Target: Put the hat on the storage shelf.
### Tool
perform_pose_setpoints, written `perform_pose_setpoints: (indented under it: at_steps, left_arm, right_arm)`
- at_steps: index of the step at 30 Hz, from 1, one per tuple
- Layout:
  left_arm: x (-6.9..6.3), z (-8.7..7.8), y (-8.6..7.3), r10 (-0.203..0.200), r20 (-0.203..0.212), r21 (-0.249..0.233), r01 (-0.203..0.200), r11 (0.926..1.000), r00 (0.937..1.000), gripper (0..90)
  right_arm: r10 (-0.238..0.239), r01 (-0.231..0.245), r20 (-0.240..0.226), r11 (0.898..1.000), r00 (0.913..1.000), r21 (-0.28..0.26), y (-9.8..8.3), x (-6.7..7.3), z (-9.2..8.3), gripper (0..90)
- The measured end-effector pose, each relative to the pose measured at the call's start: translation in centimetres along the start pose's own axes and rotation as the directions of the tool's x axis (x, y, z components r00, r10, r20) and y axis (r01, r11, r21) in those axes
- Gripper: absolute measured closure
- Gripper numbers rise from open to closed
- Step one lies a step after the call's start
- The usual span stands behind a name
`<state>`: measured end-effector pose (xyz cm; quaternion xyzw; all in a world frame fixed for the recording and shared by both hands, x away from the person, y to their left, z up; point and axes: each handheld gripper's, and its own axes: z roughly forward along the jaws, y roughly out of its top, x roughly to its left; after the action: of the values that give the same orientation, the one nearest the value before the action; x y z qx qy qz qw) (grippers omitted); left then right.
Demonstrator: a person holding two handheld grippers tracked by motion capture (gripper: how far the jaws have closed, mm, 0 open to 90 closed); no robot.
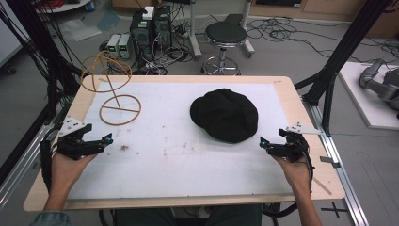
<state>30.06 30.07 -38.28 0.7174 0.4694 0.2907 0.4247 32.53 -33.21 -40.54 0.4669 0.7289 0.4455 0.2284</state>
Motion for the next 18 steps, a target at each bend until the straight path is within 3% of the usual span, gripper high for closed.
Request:
perform_pose_setpoints:
  at_steps: [12,18]
  left_arm:
    - [0.1,-0.1,0.0,-0.009,0.022,0.001,0.009,1.0000,0.9997,17.0]
    - [0.1,-0.2,0.0,-0.011,0.020,-0.002,0.011,0.9999,0.9997,17.0]
  right_arm:
    - [0.006,-0.006,-0.012,1.000,0.9999,-0.019,0.3,0.0,0.1,10.1]
    - [-0.012,0.011,-0.030,0.999,0.9995,-0.035,1.6,0.4,1.1,10.2]
